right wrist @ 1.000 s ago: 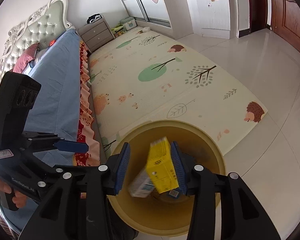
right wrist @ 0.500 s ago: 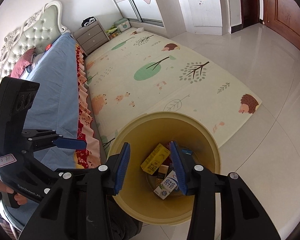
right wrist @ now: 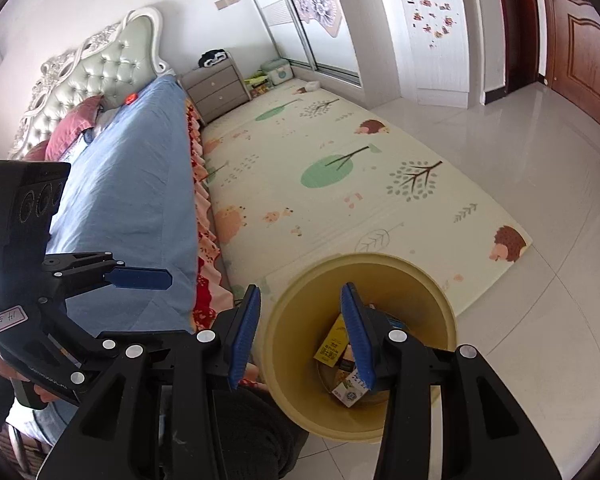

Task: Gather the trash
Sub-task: 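Move both open tools back over the bed toward the hat and foam, then grasp the orange knit hat with the left tool while the right grasps the black foam square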

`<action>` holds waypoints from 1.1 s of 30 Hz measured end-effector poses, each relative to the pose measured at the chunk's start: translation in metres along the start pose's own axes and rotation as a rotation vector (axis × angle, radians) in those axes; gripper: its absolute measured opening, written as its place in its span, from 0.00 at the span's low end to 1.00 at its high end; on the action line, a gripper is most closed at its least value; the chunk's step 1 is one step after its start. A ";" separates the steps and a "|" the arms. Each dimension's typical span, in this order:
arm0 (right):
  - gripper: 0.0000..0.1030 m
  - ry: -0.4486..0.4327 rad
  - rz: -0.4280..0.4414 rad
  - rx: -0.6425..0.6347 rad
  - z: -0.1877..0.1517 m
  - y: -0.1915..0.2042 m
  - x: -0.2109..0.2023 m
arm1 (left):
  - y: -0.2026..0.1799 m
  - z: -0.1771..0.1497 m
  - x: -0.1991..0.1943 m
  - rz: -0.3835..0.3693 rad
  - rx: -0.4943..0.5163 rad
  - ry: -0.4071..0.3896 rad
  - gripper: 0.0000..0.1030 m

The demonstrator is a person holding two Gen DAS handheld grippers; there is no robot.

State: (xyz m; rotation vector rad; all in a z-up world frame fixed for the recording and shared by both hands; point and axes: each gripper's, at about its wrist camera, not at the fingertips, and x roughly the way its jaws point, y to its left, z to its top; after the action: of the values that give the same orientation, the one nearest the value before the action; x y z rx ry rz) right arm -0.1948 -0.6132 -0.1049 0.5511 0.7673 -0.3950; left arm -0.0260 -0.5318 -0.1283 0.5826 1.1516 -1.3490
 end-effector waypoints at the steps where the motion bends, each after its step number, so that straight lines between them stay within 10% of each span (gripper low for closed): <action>1: 0.40 -0.009 0.016 -0.015 0.002 0.010 -0.002 | 0.003 -0.004 -0.010 0.005 -0.003 -0.016 0.83; 33: 0.60 0.075 0.496 -0.626 0.002 0.424 0.073 | 0.265 -0.294 -0.305 0.607 -0.648 -0.446 0.96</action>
State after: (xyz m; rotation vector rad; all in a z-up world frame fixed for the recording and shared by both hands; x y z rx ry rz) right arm 0.0765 -0.2898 -0.0218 0.1491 0.7484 0.3247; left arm 0.1862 -0.0866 -0.0460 0.1159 0.8684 -0.4940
